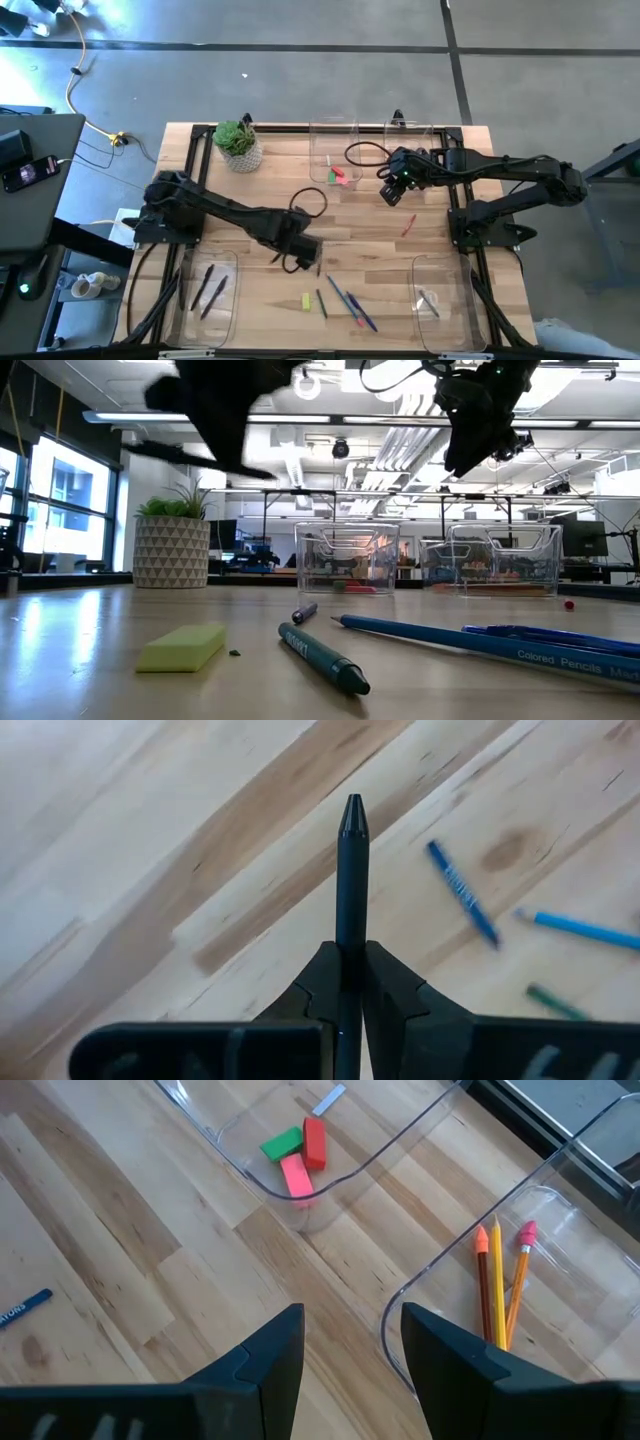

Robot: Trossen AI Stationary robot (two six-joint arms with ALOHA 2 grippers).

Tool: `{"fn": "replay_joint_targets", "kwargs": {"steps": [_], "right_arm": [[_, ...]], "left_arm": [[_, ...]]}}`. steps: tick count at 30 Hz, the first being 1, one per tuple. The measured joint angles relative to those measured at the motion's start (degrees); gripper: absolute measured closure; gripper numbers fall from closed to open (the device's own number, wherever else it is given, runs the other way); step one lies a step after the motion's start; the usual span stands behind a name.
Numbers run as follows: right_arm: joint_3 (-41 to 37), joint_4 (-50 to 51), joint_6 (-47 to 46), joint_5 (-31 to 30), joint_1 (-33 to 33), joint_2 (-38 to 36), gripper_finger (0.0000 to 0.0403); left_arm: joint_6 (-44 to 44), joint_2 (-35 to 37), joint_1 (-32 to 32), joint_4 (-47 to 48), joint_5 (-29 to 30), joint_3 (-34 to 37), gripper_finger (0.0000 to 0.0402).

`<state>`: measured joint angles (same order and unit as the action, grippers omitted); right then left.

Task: Sort crayons/erasers/pens/pencils in bins
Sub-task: Put the black pen into the bottom left transparent bin

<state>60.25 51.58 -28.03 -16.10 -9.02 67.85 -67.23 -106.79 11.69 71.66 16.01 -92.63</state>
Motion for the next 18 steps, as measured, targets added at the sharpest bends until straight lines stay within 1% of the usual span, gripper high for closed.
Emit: {"fn": "replay_joint_targets", "kwargs": {"steps": [3, 7, 12, 18], "right_arm": [[0.00, -0.15, 0.01, 0.00, 0.00, 0.00, 0.0242], [0.00, -0.34, 0.00, 0.00, 0.00, 0.00, 0.0242], [0.00, -0.40, 0.00, 0.00, 0.00, 0.02, 0.0242], [0.00, -0.43, 0.00, 0.00, 0.00, 0.02, 0.0242]], "left_arm": [[-3.47, 2.81, 2.10, 3.47, 1.33, 0.01, 0.0396], [-10.23, 6.34, 5.38, 8.87, 2.80, -0.01, 0.0397], [-20.85, 9.21, 10.41, 18.20, 3.57, -0.06, 0.0397], [-31.78, 11.92, 16.78, 17.87, 3.30, 3.42, 0.0397]]}}
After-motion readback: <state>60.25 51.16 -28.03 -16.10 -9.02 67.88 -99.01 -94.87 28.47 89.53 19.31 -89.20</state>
